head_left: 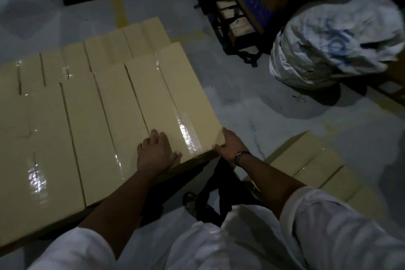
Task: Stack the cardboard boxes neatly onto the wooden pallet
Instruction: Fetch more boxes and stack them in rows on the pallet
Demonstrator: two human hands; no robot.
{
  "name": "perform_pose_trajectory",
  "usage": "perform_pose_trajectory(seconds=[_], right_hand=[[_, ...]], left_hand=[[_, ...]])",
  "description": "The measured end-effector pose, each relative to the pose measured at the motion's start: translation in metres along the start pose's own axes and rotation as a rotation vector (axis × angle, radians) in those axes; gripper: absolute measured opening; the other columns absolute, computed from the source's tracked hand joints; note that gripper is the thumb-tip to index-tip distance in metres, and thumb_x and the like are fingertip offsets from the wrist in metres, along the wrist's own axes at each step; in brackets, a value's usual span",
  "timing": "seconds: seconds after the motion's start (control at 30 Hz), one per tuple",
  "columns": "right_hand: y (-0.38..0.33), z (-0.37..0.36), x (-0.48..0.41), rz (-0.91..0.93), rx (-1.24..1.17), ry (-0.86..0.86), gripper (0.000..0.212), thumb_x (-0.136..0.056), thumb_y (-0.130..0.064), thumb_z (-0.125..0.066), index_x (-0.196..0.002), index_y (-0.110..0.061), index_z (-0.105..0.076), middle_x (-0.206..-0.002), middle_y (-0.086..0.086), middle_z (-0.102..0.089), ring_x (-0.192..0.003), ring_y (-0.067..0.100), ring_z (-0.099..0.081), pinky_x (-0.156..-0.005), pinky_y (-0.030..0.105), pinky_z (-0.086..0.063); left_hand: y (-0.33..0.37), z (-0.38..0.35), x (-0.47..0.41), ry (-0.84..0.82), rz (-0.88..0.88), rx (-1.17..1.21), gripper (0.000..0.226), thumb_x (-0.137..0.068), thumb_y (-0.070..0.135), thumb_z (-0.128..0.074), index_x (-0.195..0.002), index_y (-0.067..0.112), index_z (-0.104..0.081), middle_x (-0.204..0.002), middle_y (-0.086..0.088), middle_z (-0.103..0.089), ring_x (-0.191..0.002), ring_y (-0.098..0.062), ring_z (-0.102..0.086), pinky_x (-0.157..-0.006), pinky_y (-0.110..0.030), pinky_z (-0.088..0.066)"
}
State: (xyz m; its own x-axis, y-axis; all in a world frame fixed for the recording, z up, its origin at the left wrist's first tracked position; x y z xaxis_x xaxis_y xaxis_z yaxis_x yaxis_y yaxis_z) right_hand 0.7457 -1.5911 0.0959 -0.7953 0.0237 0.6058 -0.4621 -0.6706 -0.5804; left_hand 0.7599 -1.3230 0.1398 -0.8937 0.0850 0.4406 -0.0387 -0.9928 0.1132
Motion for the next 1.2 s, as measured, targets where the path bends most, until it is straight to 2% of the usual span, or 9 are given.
perform_pose_trajectory(seconds=[0.07,0.13,0.17,0.23,0.3,0.57,0.7,0.97,1.2], right_hand=[[0.018,0.005,0.009,-0.023,-0.07,0.048,0.094,-0.087,-0.053,-0.067,-0.158,-0.011,-0.021,-0.16,0.009,-0.03,-0.146,0.026,-0.031,-0.119,0.04,-0.031],[0.044,0.01,0.018,-0.061,-0.149,0.105,0.099,-0.081,-0.075,-0.055,-0.155,-0.014,-0.031,-0.156,0.007,-0.038,-0.141,0.026,-0.039,-0.117,0.043,-0.035],[0.05,0.017,0.029,-0.07,-0.164,0.133,0.097,-0.083,-0.075,-0.053,-0.154,-0.013,-0.032,-0.156,0.008,-0.038,-0.141,0.025,-0.038,-0.119,0.042,-0.032],[0.064,0.033,0.052,-0.102,-0.169,0.18,0.081,-0.095,-0.049,-0.06,-0.157,-0.009,-0.025,-0.16,0.009,-0.031,-0.145,0.025,-0.032,-0.121,0.033,-0.023],[0.09,0.053,0.069,-0.148,-0.184,0.254,0.076,-0.097,-0.038,-0.062,-0.157,-0.009,-0.026,-0.161,0.011,-0.029,-0.147,0.025,-0.03,-0.119,0.031,-0.023],[0.219,0.09,0.131,-0.379,-0.314,0.392,0.071,-0.098,-0.037,-0.06,-0.156,-0.009,-0.03,-0.16,0.013,-0.032,-0.145,0.029,-0.032,-0.117,0.034,-0.028],[0.279,0.094,0.159,-0.483,-0.391,0.425,0.071,-0.097,-0.036,-0.061,-0.155,-0.009,-0.031,-0.157,0.016,-0.035,-0.142,0.033,-0.037,-0.115,0.038,-0.033],[0.385,0.102,0.196,-0.623,-0.532,0.498,0.068,-0.096,-0.031,-0.064,-0.153,-0.008,-0.035,-0.154,0.017,-0.039,-0.14,0.031,-0.04,-0.112,0.032,-0.032],[0.512,0.074,0.155,-0.742,-0.715,0.579,0.075,-0.091,-0.038,-0.067,-0.154,-0.014,-0.034,-0.158,0.011,-0.034,-0.141,0.029,-0.042,-0.114,0.048,-0.038]], left_hand=[[0.03,-0.002,0.006,0.076,-0.116,-0.023,0.083,-0.087,0.073,-0.048,-0.15,0.02,-0.038,-0.165,-0.015,-0.021,-0.138,-0.041,-0.041,-0.111,-0.059,-0.032],[0.066,-0.006,0.013,0.093,-0.231,-0.045,0.081,-0.088,0.073,-0.042,-0.15,0.021,-0.041,-0.165,-0.016,-0.022,-0.138,-0.041,-0.041,-0.111,-0.062,-0.031],[0.084,-0.009,0.017,0.084,-0.276,-0.06,0.081,-0.089,0.074,-0.038,-0.151,0.021,-0.04,-0.166,-0.015,-0.018,-0.139,-0.041,-0.039,-0.113,-0.062,-0.028],[0.118,-0.012,0.023,0.067,-0.348,-0.057,0.082,-0.09,0.075,-0.032,-0.153,0.023,-0.037,-0.168,-0.013,-0.011,-0.144,-0.039,-0.033,-0.116,-0.061,-0.022],[0.151,-0.014,0.028,0.056,-0.404,-0.024,0.081,-0.093,0.075,-0.029,-0.154,0.023,-0.035,-0.169,-0.011,-0.008,-0.146,-0.038,-0.029,-0.119,-0.058,-0.019],[0.244,-0.037,0.051,-0.006,-0.574,-0.001,0.076,-0.097,0.076,-0.021,-0.155,0.029,-0.034,-0.169,-0.007,-0.011,-0.147,-0.033,-0.028,-0.12,-0.053,-0.022],[0.269,-0.059,0.055,-0.092,-0.565,-0.055,0.081,-0.093,0.078,-0.017,-0.152,0.027,-0.039,-0.169,-0.008,-0.012,-0.145,-0.036,-0.031,-0.119,-0.054,-0.022],[0.353,-0.111,0.052,-0.245,-0.642,-0.137,0.089,-0.086,0.085,-0.013,-0.155,0.032,-0.034,-0.169,-0.004,-0.011,-0.145,-0.04,-0.032,-0.113,-0.055,-0.034],[0.435,-0.216,0.005,-0.401,-0.671,-0.036,0.081,-0.089,0.085,-0.024,-0.151,0.035,-0.039,-0.168,0.003,-0.012,-0.148,-0.033,-0.029,-0.115,-0.051,-0.035]])
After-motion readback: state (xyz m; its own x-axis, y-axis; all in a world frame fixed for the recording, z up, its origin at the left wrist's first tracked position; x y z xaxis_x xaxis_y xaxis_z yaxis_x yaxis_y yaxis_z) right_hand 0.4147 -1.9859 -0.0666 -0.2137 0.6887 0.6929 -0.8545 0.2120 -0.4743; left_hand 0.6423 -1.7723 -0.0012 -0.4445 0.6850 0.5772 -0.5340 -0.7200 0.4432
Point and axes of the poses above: each hand's wrist, its own x-axis away from the middle knuckle, its own z-axis out of the back of the hand, y = z × x, the point moved 8 cm from there along -x, towards the middle knuckle
